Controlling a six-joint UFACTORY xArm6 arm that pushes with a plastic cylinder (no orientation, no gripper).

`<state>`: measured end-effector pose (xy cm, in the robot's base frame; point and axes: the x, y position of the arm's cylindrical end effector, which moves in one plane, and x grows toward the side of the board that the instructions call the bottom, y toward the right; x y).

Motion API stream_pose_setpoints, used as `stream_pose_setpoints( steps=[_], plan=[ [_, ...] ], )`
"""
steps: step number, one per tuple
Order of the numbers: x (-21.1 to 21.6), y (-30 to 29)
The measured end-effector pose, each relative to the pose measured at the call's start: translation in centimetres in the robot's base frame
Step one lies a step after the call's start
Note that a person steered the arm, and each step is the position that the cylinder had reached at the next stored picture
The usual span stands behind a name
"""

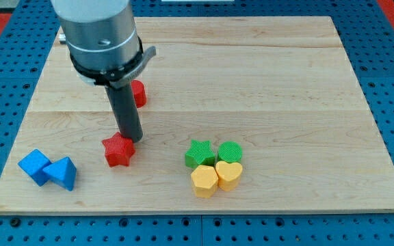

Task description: Slide the red star above the blue triangle

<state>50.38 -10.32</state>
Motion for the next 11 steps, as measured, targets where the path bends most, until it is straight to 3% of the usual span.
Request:
stream_pose_setpoints(
  steps=[3, 4, 5, 8, 11],
  plan=[
    [5.8, 2.4],
    [1.8, 1.1],
    [0.5, -0.1],
    [5.9, 3.1],
    [3.2, -1.9]
  ],
)
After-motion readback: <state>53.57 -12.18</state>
